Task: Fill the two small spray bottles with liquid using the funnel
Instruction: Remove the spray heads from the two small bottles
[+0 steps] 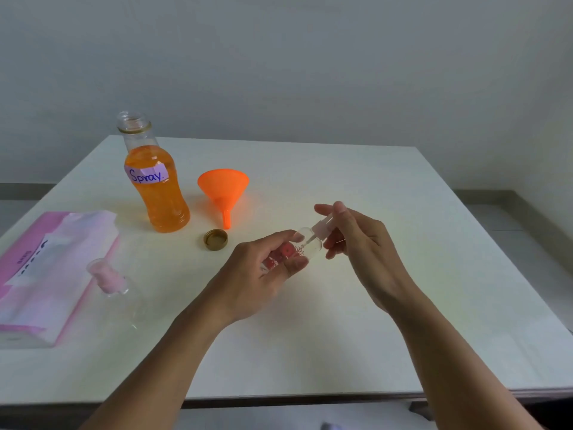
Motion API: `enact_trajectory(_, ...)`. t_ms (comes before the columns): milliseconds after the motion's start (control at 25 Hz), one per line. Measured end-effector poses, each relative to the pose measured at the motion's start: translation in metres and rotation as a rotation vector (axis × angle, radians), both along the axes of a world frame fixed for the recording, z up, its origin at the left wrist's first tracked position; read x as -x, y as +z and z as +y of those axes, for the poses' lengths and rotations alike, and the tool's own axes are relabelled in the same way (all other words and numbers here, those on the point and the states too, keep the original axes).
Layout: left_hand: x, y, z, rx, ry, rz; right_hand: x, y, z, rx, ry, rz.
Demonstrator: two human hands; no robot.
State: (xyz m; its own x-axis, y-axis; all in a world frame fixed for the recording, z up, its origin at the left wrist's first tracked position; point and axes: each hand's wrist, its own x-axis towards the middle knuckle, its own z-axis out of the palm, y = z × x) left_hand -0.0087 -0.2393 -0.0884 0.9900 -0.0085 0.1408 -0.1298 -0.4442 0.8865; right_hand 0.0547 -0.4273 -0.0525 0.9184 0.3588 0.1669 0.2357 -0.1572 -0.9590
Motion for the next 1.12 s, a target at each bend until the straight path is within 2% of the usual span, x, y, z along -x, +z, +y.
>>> enact_trajectory(80,0.0,0.0,-0.001,0.001,0.007,-0.018,0.0,-0.001,0.0,-0.048,-0.017,0.002)
enact_trajectory(240,-0.001,0.003,-0.005,-0.022,0.042,-0.085,0.0,-0.008,-0.001,-0.261,-0.202,-0.001)
enact_trajectory(400,-0.001,0.001,-0.005,-0.046,0.064,-0.103,0.006,-0.016,0.006,-0.242,-0.267,0.001)
enact_trajectory(600,-0.001,-0.001,-0.002,-0.049,0.074,-0.08,0.002,-0.015,0.004,-0.234,-0.194,0.057)
enact_trajectory(720,-0.001,-0.001,-0.001,-0.012,0.061,-0.077,-0.004,-0.012,-0.002,-0.332,-0.043,0.081)
enact_trajectory(840,0.0,0.0,-0.002,0.0,0.045,-0.073,-0.006,-0.009,-0.009,-0.346,0.088,0.104)
enact_trajectory(1000,-0.002,0.0,-0.006,-0.02,0.029,-0.06,-0.003,-0.007,-0.007,-0.224,-0.018,0.028)
enact_trajectory(1120,-0.002,-0.002,-0.004,-0.014,0.034,-0.055,-0.005,-0.008,-0.006,-0.279,-0.044,-0.011)
